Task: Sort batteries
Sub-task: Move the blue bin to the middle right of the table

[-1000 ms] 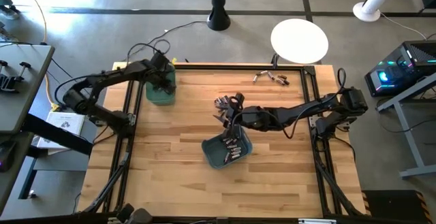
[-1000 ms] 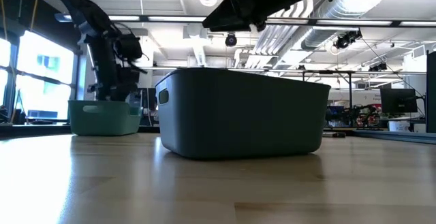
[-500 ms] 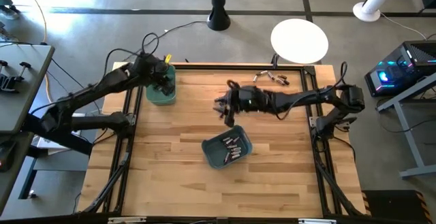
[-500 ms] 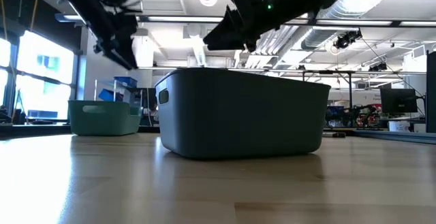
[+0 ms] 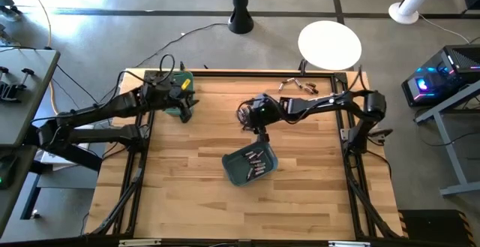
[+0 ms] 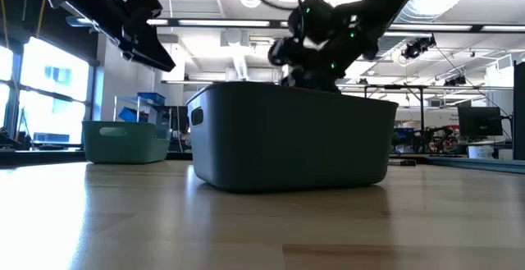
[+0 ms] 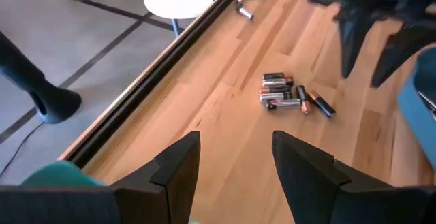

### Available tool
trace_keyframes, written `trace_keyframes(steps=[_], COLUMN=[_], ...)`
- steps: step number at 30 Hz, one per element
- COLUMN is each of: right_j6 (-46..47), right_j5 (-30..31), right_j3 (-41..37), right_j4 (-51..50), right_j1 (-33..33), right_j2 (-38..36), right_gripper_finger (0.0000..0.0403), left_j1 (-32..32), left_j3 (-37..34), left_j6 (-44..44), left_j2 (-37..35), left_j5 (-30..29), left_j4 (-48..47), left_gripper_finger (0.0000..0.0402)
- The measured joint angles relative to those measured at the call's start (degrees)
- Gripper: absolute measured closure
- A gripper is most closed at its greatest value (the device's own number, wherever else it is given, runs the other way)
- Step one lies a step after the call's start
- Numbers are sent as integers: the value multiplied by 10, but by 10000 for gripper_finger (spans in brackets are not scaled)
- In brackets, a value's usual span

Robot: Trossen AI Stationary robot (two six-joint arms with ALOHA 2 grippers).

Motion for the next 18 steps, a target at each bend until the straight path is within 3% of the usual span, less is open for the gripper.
trace_keyframes(steps=[7, 18], right_j6=[-66, -56], right_j5=[-8, -7], right_j3=[0, 2], right_j4=[-1, 15], right_j1=[-19, -6], right_j2=[39, 35], right_gripper_finger=[238, 238], left_j1=[-3, -4], left_j3=[-3, -3], left_j6=[-1, 0], left_j2=[4, 5], left_j5=[-1, -1], left_j4=[18, 34], left_gripper_finger=[226, 226])
